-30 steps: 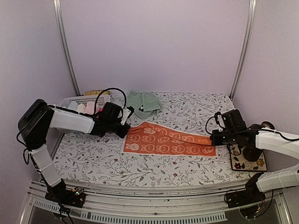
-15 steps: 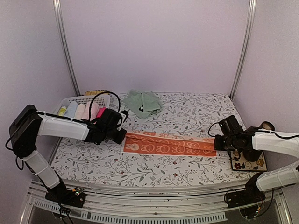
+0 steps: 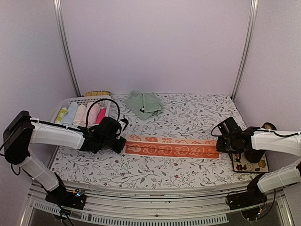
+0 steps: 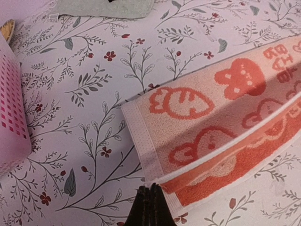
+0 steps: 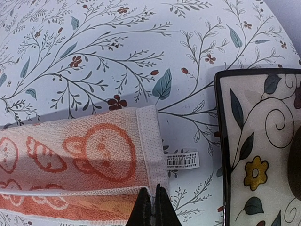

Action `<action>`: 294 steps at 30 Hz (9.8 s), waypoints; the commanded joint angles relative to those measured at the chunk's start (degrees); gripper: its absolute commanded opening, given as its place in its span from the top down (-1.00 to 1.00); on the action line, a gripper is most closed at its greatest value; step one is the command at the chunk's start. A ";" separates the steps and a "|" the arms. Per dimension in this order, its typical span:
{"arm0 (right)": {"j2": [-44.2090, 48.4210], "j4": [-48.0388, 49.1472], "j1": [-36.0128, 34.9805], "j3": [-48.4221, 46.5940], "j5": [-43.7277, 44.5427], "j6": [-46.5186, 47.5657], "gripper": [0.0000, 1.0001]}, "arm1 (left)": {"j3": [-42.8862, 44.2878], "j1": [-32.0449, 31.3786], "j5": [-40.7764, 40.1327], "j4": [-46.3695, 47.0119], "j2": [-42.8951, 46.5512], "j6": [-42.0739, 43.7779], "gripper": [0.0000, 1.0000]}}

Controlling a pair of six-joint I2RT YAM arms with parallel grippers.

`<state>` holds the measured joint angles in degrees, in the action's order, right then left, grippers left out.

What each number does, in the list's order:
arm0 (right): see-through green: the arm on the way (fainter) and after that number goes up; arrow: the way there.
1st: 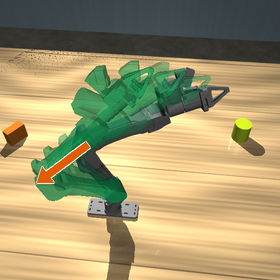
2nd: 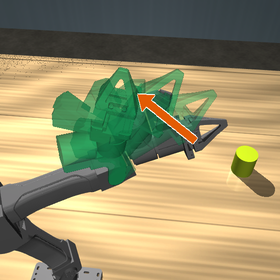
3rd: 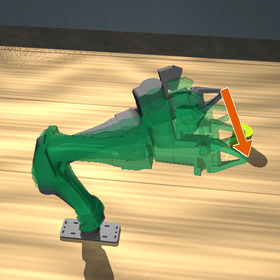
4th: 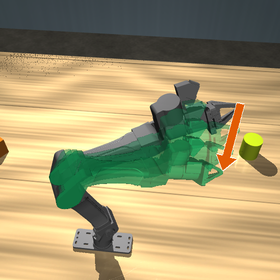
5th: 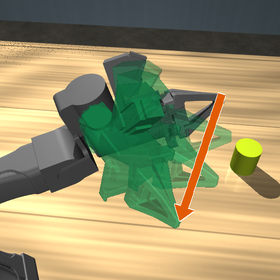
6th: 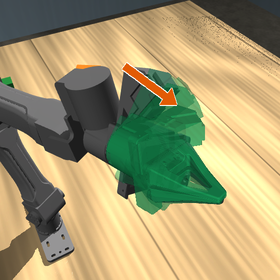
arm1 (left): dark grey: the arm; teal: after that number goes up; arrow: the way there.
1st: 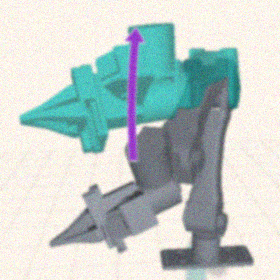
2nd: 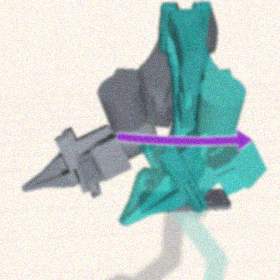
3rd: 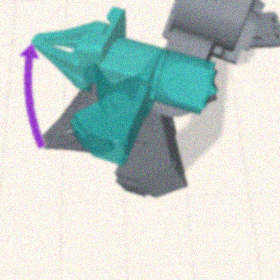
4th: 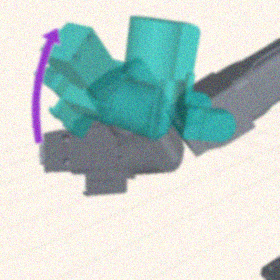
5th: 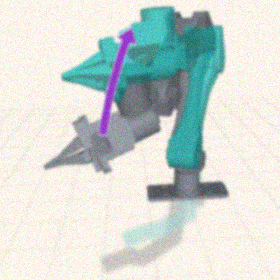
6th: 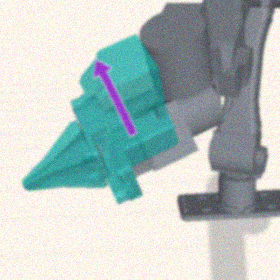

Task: Roll the towels
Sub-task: Fold the towel at the center of the board, then move the towel to the center of the board, then pick up the towel from the center of the board.

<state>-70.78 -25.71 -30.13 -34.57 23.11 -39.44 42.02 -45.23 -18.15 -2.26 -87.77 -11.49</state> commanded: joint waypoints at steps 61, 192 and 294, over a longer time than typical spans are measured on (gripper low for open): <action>0.77 8.82 9.91 1.34 -10.00 1.29 -0.31 | 12.08 -1.90 -5.13 4.20 -14.56 0.44 -0.43; -20.40 24.98 14.33 -6.66 -12.53 5.19 0.91 | 13.61 5.74 -14.69 -0.20 -28.00 -6.79 0.20; -18.20 22.54 20.73 -0.53 -37.15 3.46 -0.02 | 50.62 -12.40 4.05 11.25 -47.42 2.85 -0.55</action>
<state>-87.18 -1.19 -9.61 -34.61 -11.66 -35.16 89.86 -57.30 -11.49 12.10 -132.84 -7.46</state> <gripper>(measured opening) 0.532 0.784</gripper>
